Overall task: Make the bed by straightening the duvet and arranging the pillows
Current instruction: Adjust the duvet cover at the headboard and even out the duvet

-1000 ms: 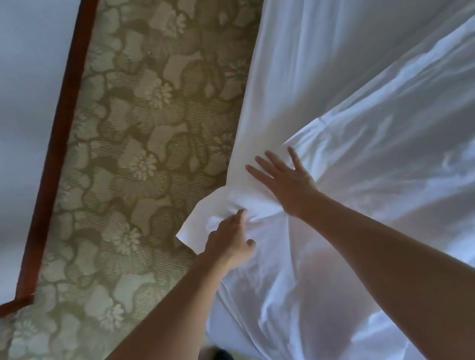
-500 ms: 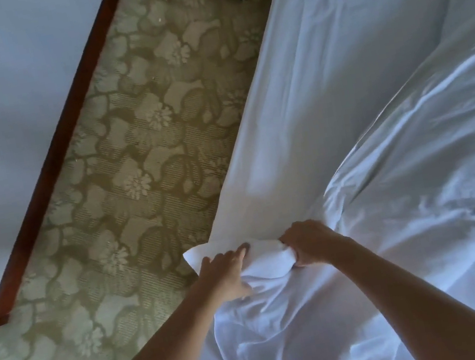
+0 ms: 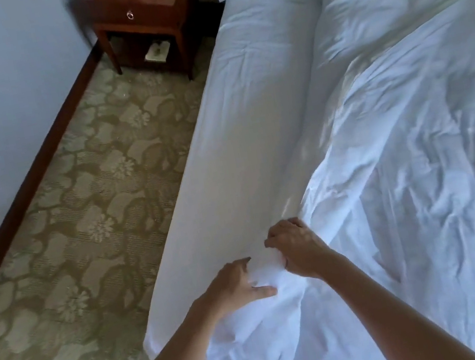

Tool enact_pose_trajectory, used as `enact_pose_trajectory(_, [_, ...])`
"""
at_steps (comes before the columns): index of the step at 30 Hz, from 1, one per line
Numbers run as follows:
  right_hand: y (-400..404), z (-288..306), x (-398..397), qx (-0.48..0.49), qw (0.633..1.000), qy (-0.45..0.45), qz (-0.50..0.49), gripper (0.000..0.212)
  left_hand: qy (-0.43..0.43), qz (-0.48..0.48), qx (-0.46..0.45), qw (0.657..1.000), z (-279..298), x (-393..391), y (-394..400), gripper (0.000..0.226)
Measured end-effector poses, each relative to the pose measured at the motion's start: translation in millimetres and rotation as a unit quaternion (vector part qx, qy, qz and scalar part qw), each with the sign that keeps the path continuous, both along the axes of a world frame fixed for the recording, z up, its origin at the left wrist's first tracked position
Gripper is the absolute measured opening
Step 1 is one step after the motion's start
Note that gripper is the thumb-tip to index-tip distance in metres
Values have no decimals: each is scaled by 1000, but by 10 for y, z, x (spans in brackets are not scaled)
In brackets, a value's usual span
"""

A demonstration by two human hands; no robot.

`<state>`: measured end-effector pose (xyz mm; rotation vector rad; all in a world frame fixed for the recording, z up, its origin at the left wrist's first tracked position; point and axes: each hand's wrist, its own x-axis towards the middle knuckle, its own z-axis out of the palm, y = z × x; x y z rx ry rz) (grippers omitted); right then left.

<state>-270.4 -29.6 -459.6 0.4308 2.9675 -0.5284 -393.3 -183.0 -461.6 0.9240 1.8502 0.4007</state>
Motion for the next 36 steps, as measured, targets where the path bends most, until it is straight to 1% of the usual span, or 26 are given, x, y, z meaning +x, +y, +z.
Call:
enact_pose_trajectory(2, [-60,204,354,-9,997,-9,-75,45,43,-10,14,999,266,337,5,56])
enact_pose_trajectory(4, [-216,356,743,-25,986,7,-163,39,78,-12,15,997,482,695,-23,42])
enact_pose_trajectory(7, [-474,587,1288,-45,960,65,-268,36,78,17,43,996,778,1255,-77,23])
enact_pose_trajectory(10, [-627,853,1735,-84,921,136,-355,38,82,34,84,993,1098,1736,-57,30])
enact_pose_trajectory(12, [-695,1062,2011,-93,897,183,-391,37,102,14,104,989,1344,2066,-59,33])
enact_pose_trajectory(13, [-731,1154,2169,-99,885,191,-412,35,109,5,114,988,1451,2239,-74,34])
enact_pose_trajectory(15, [-817,1364,2481,-133,865,172,-452,32,117,-17,130,984,1615,2571,-107,33])
enact_pose_trajectory(18, [-913,1577,2926,-184,839,161,-486,33,128,-37,143,981,1769,3021,-161,31])
enact_pose_trajectory(21, [-969,1696,3277,-245,798,190,-517,41,123,-29,143,982,1888,3406,-191,31])
enact_pose_trajectory(23, [-983,1772,3481,-308,741,233,-549,49,110,-18,147,983,1957,3645,-157,26])
enact_pose_trajectory(25, [-1009,1906,3684,-396,672,253,-573,48,99,-20,157,982,2026,3897,-95,17])
enact_pose_trajectory(26, [-1009,1963,3804,-426,653,258,-571,47,97,-23,160,982,2058,4040,-60,14])
enact_pose_trajectory(28, [-964,2015,4082,-457,631,269,-566,49,98,-29,167,981,2111,4355,5,12])
enact_pose_trajectory(30, [-886,2037,4424,-465,621,275,-568,46,102,-35,177,978,2147,4717,65,3])
enact_pose_trajectory(33, [-757,2079,5032,-473,608,283,-571,38,117,-49,185,974,2185,5358,179,19])
enact_pose_trajectory(36, [-581,2158,5698,-463,605,289,-580,36,101,-49,186,976,2276,6074,335,22])
